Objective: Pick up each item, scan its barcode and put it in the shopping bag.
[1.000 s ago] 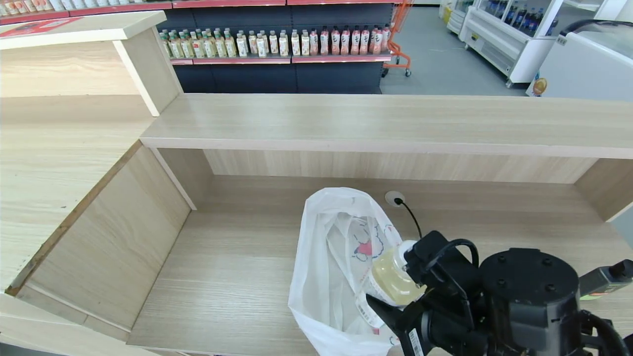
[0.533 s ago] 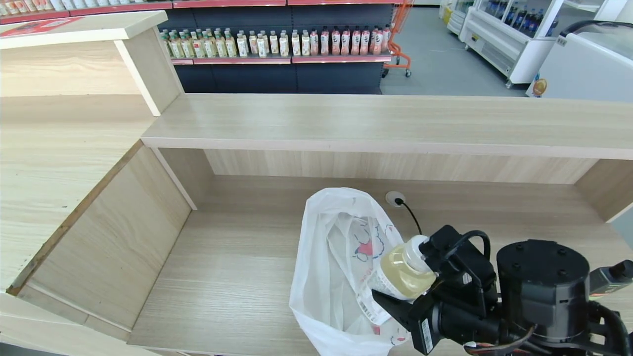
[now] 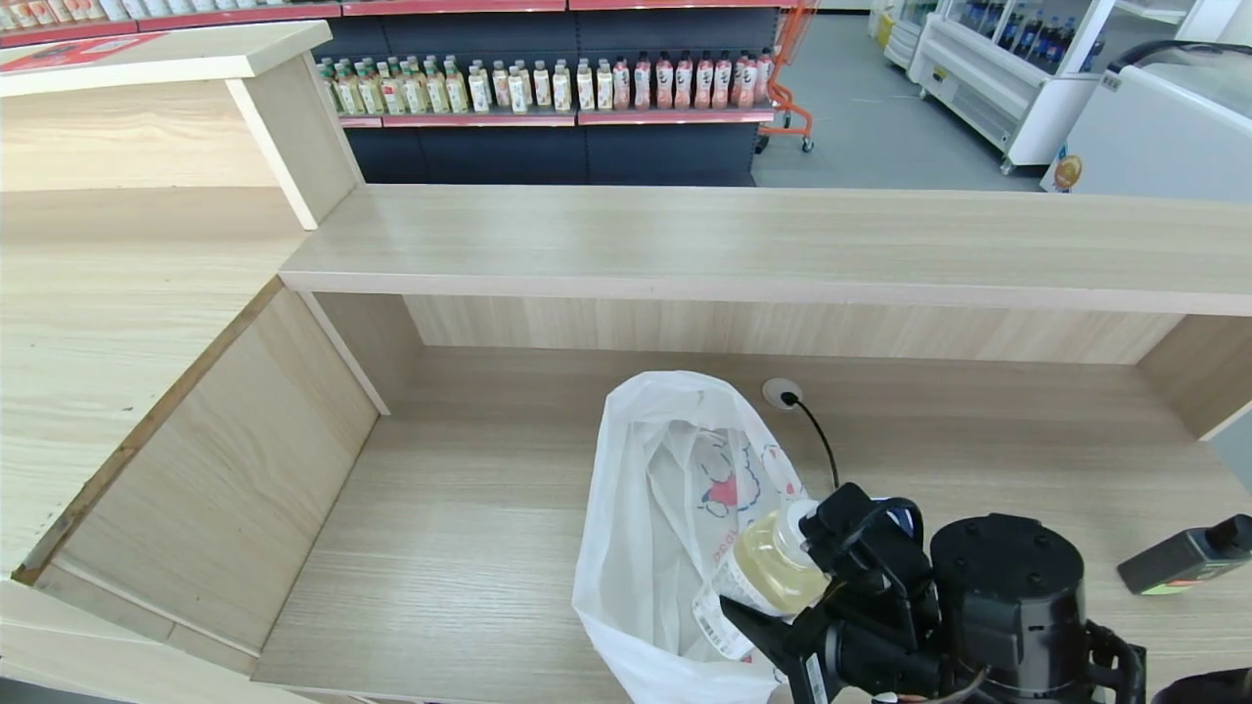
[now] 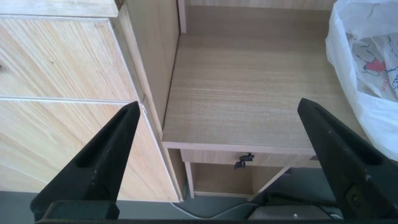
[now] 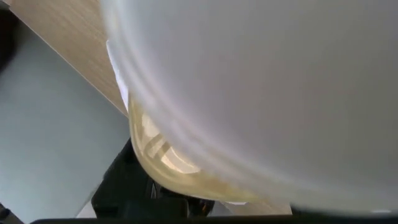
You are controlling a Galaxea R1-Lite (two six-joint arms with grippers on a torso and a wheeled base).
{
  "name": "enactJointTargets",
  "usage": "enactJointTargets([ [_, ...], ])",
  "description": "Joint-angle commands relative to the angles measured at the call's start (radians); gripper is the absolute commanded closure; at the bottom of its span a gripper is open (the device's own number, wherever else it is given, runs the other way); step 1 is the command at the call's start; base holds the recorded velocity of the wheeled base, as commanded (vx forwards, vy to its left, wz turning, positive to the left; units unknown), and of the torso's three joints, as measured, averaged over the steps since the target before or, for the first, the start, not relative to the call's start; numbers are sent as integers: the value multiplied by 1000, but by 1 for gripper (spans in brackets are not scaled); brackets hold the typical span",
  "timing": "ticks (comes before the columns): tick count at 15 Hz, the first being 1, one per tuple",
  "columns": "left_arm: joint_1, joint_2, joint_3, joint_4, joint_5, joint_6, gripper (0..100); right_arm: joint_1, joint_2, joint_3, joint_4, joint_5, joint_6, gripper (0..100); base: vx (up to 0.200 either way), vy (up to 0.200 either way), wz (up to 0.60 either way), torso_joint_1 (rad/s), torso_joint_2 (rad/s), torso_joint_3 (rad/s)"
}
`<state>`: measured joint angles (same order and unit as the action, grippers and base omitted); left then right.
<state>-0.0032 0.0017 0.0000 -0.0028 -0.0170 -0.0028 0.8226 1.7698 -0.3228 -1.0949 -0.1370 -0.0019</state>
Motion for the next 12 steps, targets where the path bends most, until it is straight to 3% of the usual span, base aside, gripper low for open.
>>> enactJointTargets([
  [1,0,0,0,0,0,0,0,-25,74,16,-72,5,-44,100,0,0,0,0,0,0],
  [12,0,0,0,0,0,0,0,-40,171,27,-123,28,-90,100,0,0,0,0,0,0],
])
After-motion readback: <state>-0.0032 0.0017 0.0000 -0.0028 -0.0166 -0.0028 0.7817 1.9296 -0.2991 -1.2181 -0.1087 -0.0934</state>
